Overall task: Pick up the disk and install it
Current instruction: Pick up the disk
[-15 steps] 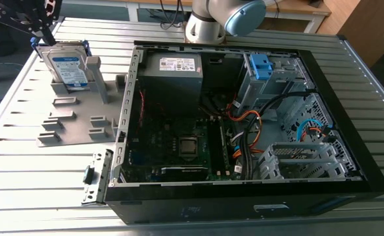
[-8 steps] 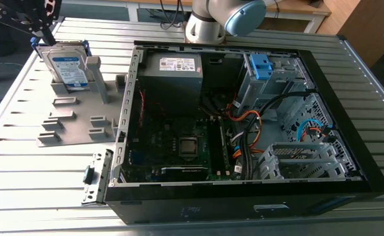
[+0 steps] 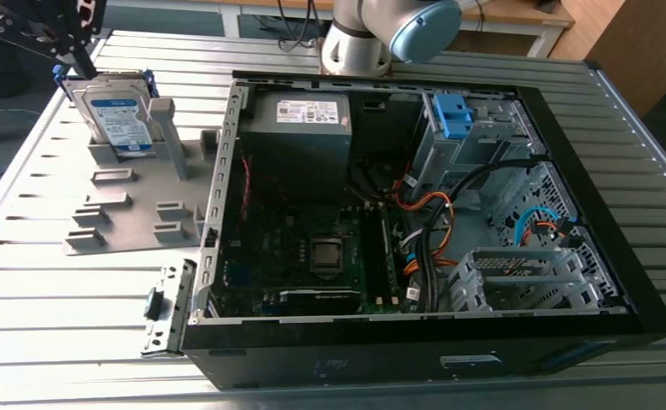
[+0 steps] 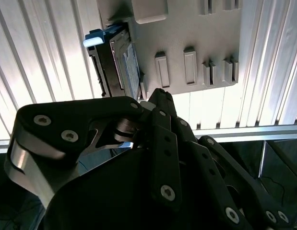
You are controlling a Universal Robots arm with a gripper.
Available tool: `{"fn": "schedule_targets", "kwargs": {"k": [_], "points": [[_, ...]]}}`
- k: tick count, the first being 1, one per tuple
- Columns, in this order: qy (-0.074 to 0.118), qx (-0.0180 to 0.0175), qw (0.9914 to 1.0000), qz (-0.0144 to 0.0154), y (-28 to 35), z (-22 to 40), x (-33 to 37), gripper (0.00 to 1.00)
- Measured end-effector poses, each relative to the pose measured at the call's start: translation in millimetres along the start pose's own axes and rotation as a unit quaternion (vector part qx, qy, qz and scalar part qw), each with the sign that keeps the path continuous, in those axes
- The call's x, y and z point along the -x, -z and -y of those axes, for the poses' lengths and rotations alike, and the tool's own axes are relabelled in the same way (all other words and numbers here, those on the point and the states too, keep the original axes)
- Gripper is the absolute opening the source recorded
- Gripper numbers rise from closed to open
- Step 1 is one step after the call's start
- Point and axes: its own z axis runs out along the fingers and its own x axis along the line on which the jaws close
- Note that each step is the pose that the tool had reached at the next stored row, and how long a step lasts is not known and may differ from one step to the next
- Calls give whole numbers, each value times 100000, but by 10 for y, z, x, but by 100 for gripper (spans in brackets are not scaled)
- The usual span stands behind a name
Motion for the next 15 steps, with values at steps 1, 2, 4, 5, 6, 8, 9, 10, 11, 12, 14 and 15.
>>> {"fn": "schedule_targets", "kwargs": {"k": [1,2,4,5,6,8,9,10,11,12,14,15], "points": [[163,5,100000,1,0,0,0,11],[333,10,99999,4,0,0,0,11],[699,21,99998,9,0,0,0,11],[875,27,99996,8,0,0,0,11],[1054,33,99994,9,0,0,0,11],[1405,44,99990,14,0,0,0,11],[1596,52,99987,15,0,0,0,11],[1761,54,99984,19,0,0,0,11],[1935,61,99981,20,0,0,0,11],[2107,66,99978,20,0,0,0,11],[2453,77,99970,23,0,0,0,11],[2617,81,99966,24,0,0,0,11]]}}
